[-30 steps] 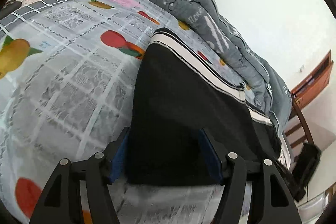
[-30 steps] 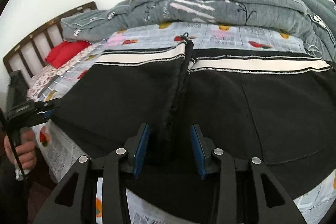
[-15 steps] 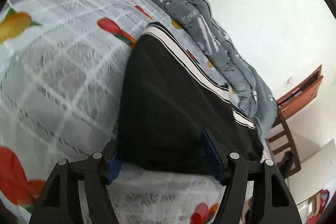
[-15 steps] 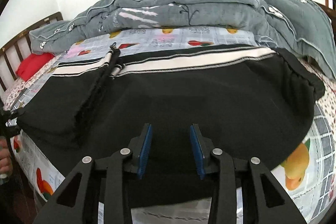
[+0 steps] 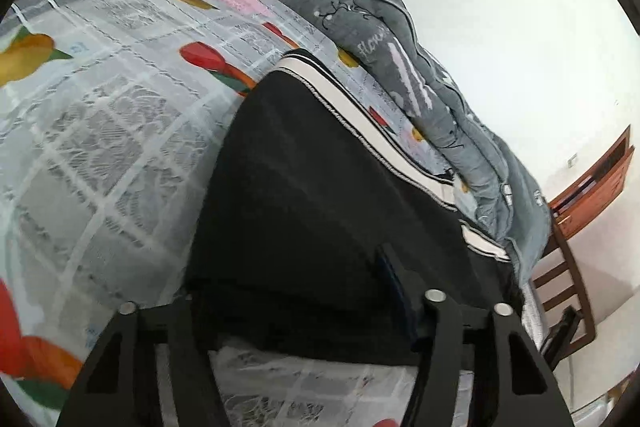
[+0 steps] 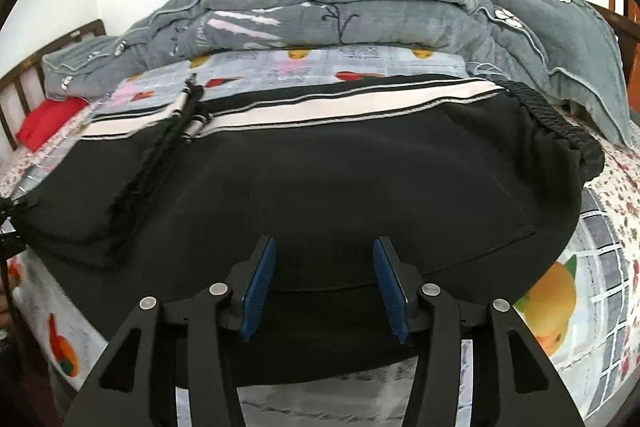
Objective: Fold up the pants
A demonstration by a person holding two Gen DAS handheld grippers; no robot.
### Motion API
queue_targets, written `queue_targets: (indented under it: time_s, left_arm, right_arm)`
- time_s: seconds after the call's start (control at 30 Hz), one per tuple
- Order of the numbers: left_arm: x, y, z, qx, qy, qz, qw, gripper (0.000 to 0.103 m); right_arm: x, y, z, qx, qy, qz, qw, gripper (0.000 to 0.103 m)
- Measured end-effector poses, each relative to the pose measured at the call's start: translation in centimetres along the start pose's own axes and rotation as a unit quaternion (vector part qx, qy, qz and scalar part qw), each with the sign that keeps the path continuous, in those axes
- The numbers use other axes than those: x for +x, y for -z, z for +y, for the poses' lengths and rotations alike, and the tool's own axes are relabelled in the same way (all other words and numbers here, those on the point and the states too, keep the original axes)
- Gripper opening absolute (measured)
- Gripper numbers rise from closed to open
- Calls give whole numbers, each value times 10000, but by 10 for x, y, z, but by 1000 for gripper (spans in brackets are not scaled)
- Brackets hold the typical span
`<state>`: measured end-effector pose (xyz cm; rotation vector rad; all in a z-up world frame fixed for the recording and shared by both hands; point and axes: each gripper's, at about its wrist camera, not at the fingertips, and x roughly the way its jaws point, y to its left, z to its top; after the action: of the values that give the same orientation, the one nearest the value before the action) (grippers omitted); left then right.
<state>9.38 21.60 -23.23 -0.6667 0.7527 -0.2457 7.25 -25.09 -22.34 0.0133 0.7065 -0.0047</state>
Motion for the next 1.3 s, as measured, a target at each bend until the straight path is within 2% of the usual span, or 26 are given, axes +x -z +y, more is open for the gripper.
queue_targets:
  time_s: [0.13, 0.37, 0.43, 0.5, 0.63, 0.77, 0.83, 0.9, 1.03, 1.17, 1.3]
  left_arm:
    - [1, -2, 0, -64, -190, -93, 9998, 48]
    - [5, -4, -1, -170, -365, -130, 9991, 46]
    - [5, -5, -2, -211, -578, -130, 9980, 29]
    - [0, -7, -9, -110, -759, -195, 9969, 18]
    - [-14, -14, -52, 444, -1098, -597, 9912, 16]
    - [-21, -19, -121, 1333, -1229, -909, 9792, 16]
    - [-20, -18, -155, 1702, -1125, -969, 9742, 15]
    - [-16, -12, -191, 2055, -840, -1016, 9697, 15]
    - [3, 13, -254, 2748, -431, -889, 9564, 15]
    - [44, 52, -305, 3197, 95, -454, 9464, 15]
    - [102, 102, -325, 3322, 269, 203, 9426, 15]
  right_arm:
    - [1, -2, -2, 93, 79, -203, 9997, 50]
    - [5, -1, -2, 188, 27, -251, 9995, 50]
    - [4, -1, -1, 123, -73, -214, 9997, 51]
    - [2, -2, -2, 80, -172, -167, 9997, 51]
    - [-7, -4, -11, 53, -255, -130, 9996, 51]
    - [-24, -7, -35, 199, -77, -260, 9994, 51]
    - [-35, -8, -52, 322, -5, -309, 9990, 51]
    - [-46, -10, -71, 395, 122, -379, 9984, 51]
    - [-67, -12, -107, 498, 429, -508, 9965, 51]
    - [-79, -10, -137, 692, 650, -533, 9941, 51]
    - [-80, -2, -156, 871, 747, -396, 9926, 51]
